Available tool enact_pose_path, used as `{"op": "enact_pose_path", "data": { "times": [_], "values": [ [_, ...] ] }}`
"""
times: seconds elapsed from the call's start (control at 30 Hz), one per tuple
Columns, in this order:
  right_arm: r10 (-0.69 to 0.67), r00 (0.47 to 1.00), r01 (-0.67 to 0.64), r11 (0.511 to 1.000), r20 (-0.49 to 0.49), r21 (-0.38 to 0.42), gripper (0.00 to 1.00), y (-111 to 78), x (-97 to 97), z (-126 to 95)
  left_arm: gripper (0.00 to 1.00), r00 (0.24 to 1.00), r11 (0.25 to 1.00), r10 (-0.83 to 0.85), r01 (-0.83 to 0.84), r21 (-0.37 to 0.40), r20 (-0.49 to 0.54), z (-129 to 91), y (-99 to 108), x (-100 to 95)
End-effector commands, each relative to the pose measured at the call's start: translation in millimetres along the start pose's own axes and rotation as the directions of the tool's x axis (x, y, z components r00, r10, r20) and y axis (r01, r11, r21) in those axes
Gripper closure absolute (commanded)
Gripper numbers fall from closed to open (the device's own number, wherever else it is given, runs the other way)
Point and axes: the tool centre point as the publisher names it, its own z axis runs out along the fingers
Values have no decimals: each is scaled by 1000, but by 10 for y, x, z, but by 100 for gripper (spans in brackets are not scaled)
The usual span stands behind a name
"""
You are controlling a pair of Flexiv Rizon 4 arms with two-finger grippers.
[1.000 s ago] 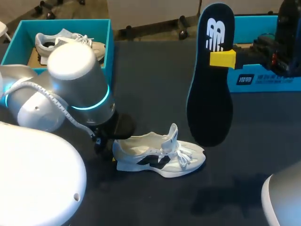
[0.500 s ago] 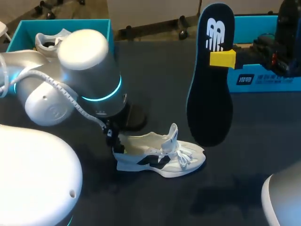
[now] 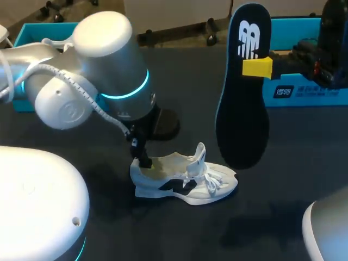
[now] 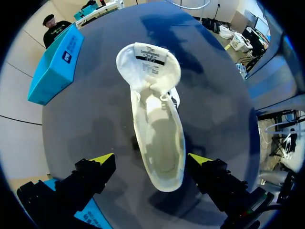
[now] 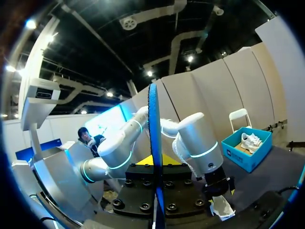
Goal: Take the shoe out of the shoebox, open the shoe tongue, remove and reinsert the insole, then place the shoe into the shoebox
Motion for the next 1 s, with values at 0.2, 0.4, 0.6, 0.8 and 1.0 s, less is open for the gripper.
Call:
{"op": "enact_pose_path", "data": {
  "times": [0.2, 0.4, 0.6, 0.8, 1.0],
  "values": [
    [2, 1000, -2, 1000, -3, 6, 100, 29, -33, 31, 0, 998, 998, -57, 56, -12, -14, 468, -266, -335],
    [2, 1000, -2, 1000, -3, 6, 100, 29, -33, 31, 0, 995, 995, -100, 100, -10, -12, 671, -305, -325],
    [2, 1000, -2, 1000, -3, 6, 100, 29, -33, 31, 0, 991, 991, -130, 130, -12, -10, 823, -328, -335],
    [2, 1000, -2, 1000, -3, 6, 100, 29, -33, 31, 3, 988, 988, -157, 157, -6, -10, 925, -321, -322],
    [2, 1000, -2, 1000, -3, 6, 100, 29, -33, 31, 29, 987, 987, -162, 162, -7, -18, 993, -314, -316]
  ]
}}
